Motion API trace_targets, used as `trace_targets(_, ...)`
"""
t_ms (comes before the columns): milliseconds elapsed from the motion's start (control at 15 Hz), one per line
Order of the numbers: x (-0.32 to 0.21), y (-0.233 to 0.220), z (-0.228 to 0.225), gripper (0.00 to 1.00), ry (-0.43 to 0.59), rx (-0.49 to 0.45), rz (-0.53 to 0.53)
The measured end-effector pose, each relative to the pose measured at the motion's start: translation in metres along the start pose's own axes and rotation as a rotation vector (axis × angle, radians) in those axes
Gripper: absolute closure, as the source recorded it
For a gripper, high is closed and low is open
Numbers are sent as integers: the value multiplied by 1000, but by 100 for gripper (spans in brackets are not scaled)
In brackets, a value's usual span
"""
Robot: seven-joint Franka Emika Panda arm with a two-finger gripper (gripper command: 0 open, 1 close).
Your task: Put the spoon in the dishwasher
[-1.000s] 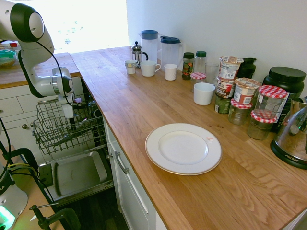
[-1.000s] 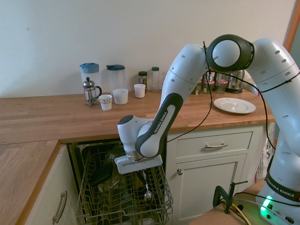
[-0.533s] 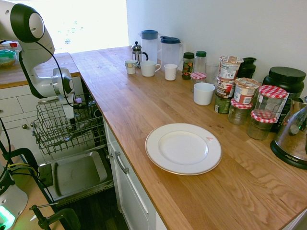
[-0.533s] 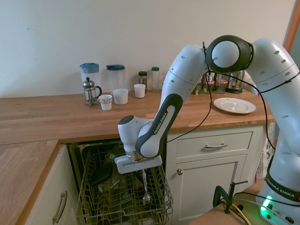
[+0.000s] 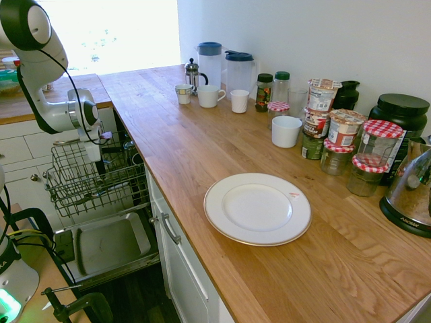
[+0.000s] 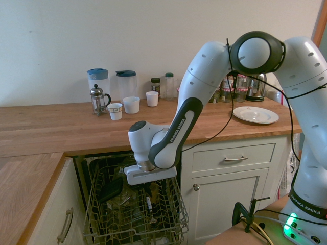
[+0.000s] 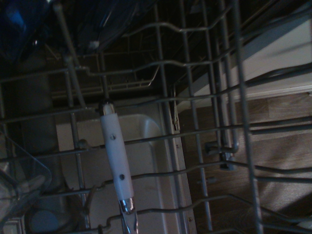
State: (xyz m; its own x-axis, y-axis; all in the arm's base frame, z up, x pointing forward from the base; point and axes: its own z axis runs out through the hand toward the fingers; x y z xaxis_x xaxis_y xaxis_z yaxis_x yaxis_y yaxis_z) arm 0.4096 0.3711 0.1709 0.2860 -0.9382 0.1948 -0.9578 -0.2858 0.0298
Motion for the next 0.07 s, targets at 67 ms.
trace_targets(67, 5, 8, -18, 0, 11, 15, 13)
